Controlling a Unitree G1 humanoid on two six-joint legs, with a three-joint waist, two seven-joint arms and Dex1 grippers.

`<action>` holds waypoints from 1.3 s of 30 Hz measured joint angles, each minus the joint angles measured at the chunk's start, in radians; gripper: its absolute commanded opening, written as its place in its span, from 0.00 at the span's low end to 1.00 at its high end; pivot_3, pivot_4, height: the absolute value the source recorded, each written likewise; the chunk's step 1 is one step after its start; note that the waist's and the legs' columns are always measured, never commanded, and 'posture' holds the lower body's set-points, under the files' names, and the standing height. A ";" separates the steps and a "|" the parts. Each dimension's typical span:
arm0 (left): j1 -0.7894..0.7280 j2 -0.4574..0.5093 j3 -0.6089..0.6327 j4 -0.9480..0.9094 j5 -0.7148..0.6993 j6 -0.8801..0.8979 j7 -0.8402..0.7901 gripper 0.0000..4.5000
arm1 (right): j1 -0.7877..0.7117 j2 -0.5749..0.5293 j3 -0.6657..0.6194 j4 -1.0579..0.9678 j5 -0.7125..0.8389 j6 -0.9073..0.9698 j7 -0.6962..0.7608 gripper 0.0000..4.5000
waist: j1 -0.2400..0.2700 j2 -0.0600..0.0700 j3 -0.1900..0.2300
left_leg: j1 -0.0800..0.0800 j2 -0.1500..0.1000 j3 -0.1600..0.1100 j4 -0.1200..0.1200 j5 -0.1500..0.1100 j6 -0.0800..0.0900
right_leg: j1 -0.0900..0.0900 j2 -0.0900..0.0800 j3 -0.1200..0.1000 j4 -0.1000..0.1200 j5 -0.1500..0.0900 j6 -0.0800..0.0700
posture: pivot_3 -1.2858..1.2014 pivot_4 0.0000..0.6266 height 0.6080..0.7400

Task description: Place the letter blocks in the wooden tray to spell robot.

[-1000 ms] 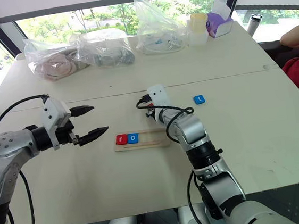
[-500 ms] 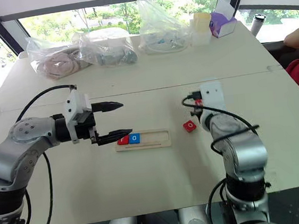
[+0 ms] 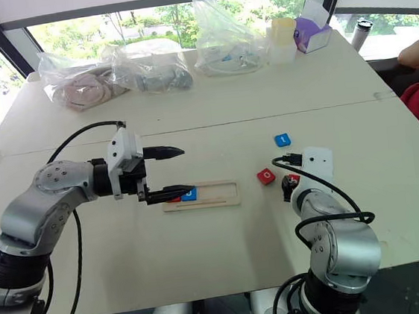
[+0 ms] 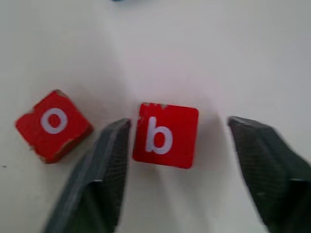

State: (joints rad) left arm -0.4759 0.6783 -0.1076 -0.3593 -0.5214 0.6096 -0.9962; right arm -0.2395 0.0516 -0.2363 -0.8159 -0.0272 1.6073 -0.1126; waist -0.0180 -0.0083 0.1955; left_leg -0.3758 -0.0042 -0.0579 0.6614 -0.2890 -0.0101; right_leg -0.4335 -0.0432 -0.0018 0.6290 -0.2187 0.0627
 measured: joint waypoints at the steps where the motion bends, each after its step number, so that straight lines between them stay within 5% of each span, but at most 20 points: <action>1: -0.004 -0.003 0.002 0.000 -0.006 0.007 0.001 1.00 | -0.008 0.003 -0.005 0.003 -0.001 0.000 0.001 0.99 | 0.000 0.000 0.000 | 0.000 0.000 0.000 0.000 0.000 0.000 | 0.000 0.000 0.000 0.000 0.000 0.000 | 0.52 0.24 1.00; 5: -0.009 -0.005 0.003 0.005 -0.012 0.014 -0.002 1.00 | -0.044 -0.006 -0.023 0.007 -0.004 0.000 0.007 0.99 | -0.002 0.000 0.000 | 0.000 0.000 0.000 0.000 0.000 0.000 | 0.000 0.000 0.000 0.000 0.000 0.000 | 0.52 0.24 1.00; 11: -0.007 0.031 0.008 0.022 -0.020 0.018 -0.033 1.00 | -0.126 -0.299 -0.041 0.008 0.070 -0.106 0.191 0.99 | -0.002 0.001 0.001 | 0.000 -0.001 0.001 0.000 0.000 0.000 | 0.001 0.000 0.000 -0.001 -0.001 0.002 | 0.52 0.24 1.00; 21: 0.038 0.170 0.019 -0.071 -0.103 0.110 -0.130 1.00 | 0.301 -0.790 -0.070 0.424 0.287 -1.021 1.024 0.99 | -0.001 -0.001 0.002 | 0.001 -0.001 0.004 -0.005 -0.001 0.002 | 0.004 -0.001 0.000 -0.008 -0.003 0.005 | 0.52 0.24 1.00; 36: 0.071 0.190 0.045 -0.111 -0.119 0.143 -0.085 1.00 | 0.164 -0.837 0.072 0.914 0.239 -1.508 1.225 0.99 | 0.004 -0.003 0.004 | 0.002 0.000 0.005 0.001 -0.001 0.002 | 0.005 0.000 0.001 -0.004 -0.001 0.002 | 0.52 0.24 1.00; 39: 0.076 0.189 0.045 -0.118 -0.119 0.144 -0.074 1.00 | 0.113 -0.836 0.093 0.988 0.243 -1.538 1.247 0.81 | 0.005 -0.003 0.004 | 0.003 0.000 0.004 0.001 -0.001 0.002 | 0.005 0.000 0.001 -0.003 0.001 -0.001 | 0.52 0.24 1.00</action>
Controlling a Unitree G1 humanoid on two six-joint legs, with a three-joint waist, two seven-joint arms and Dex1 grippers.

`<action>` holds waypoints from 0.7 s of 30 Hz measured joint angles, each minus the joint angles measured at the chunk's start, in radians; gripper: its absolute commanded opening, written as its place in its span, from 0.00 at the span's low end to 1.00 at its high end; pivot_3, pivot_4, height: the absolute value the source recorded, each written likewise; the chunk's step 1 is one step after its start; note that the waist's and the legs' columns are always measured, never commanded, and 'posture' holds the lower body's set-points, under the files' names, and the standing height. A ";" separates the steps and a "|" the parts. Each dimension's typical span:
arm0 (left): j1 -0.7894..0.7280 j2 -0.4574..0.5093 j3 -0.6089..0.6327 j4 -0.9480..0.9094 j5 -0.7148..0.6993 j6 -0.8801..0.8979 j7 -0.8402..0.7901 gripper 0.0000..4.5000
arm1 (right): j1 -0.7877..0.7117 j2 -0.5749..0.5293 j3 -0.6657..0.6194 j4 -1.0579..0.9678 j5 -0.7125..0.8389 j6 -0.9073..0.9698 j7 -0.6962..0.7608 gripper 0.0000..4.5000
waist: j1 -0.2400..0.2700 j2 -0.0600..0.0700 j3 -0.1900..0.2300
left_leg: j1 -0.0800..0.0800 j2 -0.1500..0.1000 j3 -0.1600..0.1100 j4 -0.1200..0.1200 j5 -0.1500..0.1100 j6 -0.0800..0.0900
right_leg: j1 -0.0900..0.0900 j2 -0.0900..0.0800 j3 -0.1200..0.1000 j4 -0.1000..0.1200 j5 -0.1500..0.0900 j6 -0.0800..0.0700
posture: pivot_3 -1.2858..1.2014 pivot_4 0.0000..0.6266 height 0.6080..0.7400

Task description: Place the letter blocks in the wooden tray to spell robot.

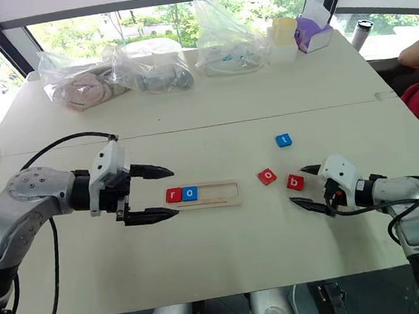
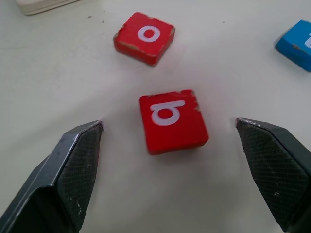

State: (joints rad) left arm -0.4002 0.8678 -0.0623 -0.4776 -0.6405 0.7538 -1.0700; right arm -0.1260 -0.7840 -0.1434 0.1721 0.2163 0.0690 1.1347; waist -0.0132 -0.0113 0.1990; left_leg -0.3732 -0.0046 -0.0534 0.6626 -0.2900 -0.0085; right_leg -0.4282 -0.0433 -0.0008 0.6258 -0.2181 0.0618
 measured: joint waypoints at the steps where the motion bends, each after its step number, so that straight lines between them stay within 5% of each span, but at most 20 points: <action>1: 0.006 0.000 0.000 -0.001 0.000 0.001 0.003 1.00 | -0.006 0.000 0.006 0.014 0.004 -0.010 0.012 0.70 | 0.000 0.000 0.000 | 0.000 0.000 0.000 0.000 0.000 0.000 | 0.000 0.000 0.000 0.000 0.000 0.000 | 0.52 0.24 1.00; 5: 0.024 0.016 0.000 -0.008 0.000 0.004 0.006 1.00 | -0.010 0.000 0.019 0.034 0.028 -0.021 0.051 0.25 | 0.000 0.000 0.000 | 0.000 0.000 0.000 0.001 0.000 0.000 | 0.000 0.000 0.000 0.002 0.000 0.000 | 0.52 0.24 1.00; 11: 0.054 0.035 0.003 -0.011 0.012 -0.002 0.004 1.00 | -0.047 -0.001 0.030 0.029 0.039 0.035 0.044 0.25 | -0.002 0.000 0.000 | 0.001 0.000 0.000 0.002 0.000 0.000 | 0.000 0.000 0.001 0.003 -0.001 0.002 | 0.52 0.24 1.00; 15: 0.084 0.064 0.007 -0.006 0.041 -0.037 -0.003 1.00 | -0.200 0.006 0.110 -0.227 0.122 0.259 0.034 0.25 | -0.019 0.003 0.002 | 0.001 0.001 -0.001 0.001 0.000 0.000 | -0.002 0.002 0.003 0.005 -0.001 0.001 | 0.52 0.24 1.00; 21: 0.118 0.116 0.090 0.019 0.059 -0.038 0.016 1.00 | -0.369 0.170 0.318 -0.301 0.049 0.324 -0.056 0.25 | -0.005 0.000 0.002 | 0.000 0.002 -0.004 0.001 0.000 0.000 | -0.003 0.003 -0.001 0.004 0.001 -0.001 | 0.52 0.24 1.00</action>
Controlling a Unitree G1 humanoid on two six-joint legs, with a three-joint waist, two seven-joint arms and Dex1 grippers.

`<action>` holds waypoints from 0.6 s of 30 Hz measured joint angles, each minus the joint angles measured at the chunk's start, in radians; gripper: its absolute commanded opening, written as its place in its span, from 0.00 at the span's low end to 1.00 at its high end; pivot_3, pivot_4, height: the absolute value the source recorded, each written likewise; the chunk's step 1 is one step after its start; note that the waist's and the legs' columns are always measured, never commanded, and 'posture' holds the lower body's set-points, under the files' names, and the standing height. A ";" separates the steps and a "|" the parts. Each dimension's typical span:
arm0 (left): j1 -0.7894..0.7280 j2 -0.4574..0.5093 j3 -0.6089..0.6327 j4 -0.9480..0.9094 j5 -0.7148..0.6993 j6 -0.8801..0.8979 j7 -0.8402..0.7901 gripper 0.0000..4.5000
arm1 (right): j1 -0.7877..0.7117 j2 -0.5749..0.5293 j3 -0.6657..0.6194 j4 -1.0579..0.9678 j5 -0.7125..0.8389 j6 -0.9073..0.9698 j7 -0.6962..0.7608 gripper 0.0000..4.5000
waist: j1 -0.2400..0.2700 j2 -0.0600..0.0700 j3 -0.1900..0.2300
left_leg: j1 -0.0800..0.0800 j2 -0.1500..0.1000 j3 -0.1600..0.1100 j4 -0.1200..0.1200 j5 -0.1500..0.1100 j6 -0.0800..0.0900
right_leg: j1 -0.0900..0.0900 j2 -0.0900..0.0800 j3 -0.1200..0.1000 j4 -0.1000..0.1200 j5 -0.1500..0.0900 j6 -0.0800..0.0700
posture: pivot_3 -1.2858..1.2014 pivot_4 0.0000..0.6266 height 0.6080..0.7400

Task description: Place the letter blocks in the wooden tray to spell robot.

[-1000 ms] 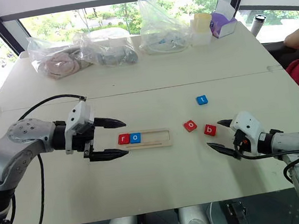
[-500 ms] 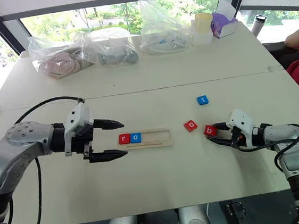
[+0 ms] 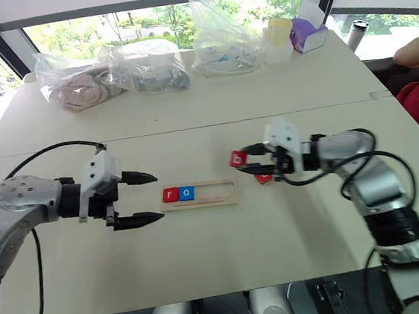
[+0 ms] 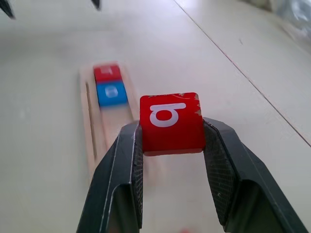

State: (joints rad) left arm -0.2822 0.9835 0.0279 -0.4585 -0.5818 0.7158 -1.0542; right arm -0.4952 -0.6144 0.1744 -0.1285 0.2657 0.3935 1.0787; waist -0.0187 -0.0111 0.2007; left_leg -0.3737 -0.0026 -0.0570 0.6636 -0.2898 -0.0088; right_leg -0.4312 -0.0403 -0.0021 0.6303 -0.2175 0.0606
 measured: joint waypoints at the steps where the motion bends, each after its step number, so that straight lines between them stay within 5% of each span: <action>1: 0.020 0.006 0.022 -0.008 -0.006 0.005 0.004 1.00 | -0.021 0.022 0.048 0.006 -0.032 0.009 -0.017 0.25 | 0.001 0.000 0.000 | 0.000 0.000 0.000 0.000 0.000 0.000 | -0.001 -0.001 0.000 0.000 0.000 0.000 | 0.52 0.24 1.00; 10: 0.219 0.061 0.189 -0.141 -0.094 0.091 0.025 1.00 | -0.123 0.086 0.215 0.064 -0.137 0.086 -0.041 0.25 | 0.006 0.000 0.000 | -0.002 -0.003 0.000 0.000 0.000 -0.001 | -0.001 -0.008 0.002 -0.002 0.000 0.001 | 0.52 0.24 1.00; 18: 0.283 0.063 0.216 -0.188 -0.104 0.102 0.057 1.00 | -0.111 0.072 0.252 0.015 -0.138 0.172 -0.014 0.25 | 0.005 0.000 0.000 | 0.000 -0.002 0.000 0.000 0.001 -0.001 | -0.001 -0.005 0.001 0.000 0.000 0.000 | 0.52 0.24 1.00</action>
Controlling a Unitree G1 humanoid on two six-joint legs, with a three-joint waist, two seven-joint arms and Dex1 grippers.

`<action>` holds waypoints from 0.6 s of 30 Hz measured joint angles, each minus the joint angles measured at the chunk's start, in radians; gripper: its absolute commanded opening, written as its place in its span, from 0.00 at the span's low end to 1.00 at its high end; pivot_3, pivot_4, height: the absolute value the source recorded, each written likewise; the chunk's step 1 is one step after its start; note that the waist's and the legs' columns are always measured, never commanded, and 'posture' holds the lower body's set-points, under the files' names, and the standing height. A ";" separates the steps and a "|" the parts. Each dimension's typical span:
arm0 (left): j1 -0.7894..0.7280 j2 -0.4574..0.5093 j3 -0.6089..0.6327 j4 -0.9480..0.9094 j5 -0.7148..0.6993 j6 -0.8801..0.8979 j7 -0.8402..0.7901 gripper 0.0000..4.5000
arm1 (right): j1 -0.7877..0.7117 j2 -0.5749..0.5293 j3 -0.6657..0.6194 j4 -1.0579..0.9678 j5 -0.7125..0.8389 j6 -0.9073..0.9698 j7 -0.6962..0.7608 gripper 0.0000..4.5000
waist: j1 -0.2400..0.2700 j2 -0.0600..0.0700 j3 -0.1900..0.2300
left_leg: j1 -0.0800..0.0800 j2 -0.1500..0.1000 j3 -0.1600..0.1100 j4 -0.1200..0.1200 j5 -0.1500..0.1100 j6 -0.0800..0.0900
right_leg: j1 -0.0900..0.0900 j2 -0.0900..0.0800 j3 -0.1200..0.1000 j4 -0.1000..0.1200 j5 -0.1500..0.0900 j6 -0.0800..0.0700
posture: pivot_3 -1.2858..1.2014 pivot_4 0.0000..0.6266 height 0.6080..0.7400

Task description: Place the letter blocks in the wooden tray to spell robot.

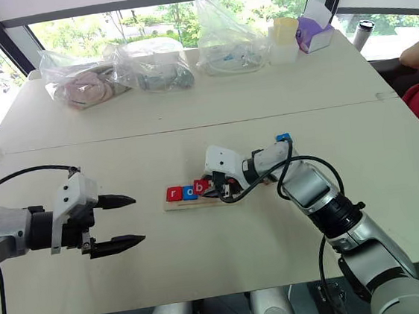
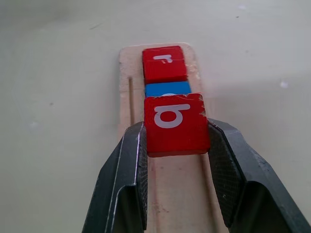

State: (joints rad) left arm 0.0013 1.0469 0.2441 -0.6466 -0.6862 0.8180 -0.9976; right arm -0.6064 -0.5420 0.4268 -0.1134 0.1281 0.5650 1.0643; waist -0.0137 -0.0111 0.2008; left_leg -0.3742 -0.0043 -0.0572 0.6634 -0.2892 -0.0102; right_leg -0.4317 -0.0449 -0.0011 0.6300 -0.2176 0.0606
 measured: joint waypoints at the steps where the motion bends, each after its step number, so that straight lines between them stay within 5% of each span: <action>1: 0.000 0.000 0.000 -0.002 0.000 0.000 0.003 1.00 | 0.003 -0.001 0.000 -0.001 0.000 0.003 0.001 0.25 | 0.000 0.000 0.000 | 0.000 0.000 0.000 0.000 0.000 0.000 | 0.000 0.000 0.000 0.000 0.000 0.000 | 0.52 0.24 1.00; 18: -0.043 -0.010 -0.033 0.006 0.003 -0.015 0.024 1.00 | 0.012 0.018 0.020 0.043 -0.036 -0.013 -0.022 0.25 | -0.001 0.000 0.000 | 0.000 0.000 0.000 0.000 0.000 0.000 | 0.000 0.000 0.000 0.000 0.000 0.000 | 0.52 0.24 1.00</action>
State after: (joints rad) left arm -0.0421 1.0367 0.2114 -0.6410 -0.6835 0.8035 -0.9736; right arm -0.5945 -0.5239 0.4468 -0.0703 0.0919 0.5518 1.0419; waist -0.0151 -0.0111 0.2008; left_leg -0.3742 -0.0047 -0.0570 0.6634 -0.2892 -0.0102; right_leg -0.4318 -0.0449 -0.0010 0.6299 -0.2175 0.0607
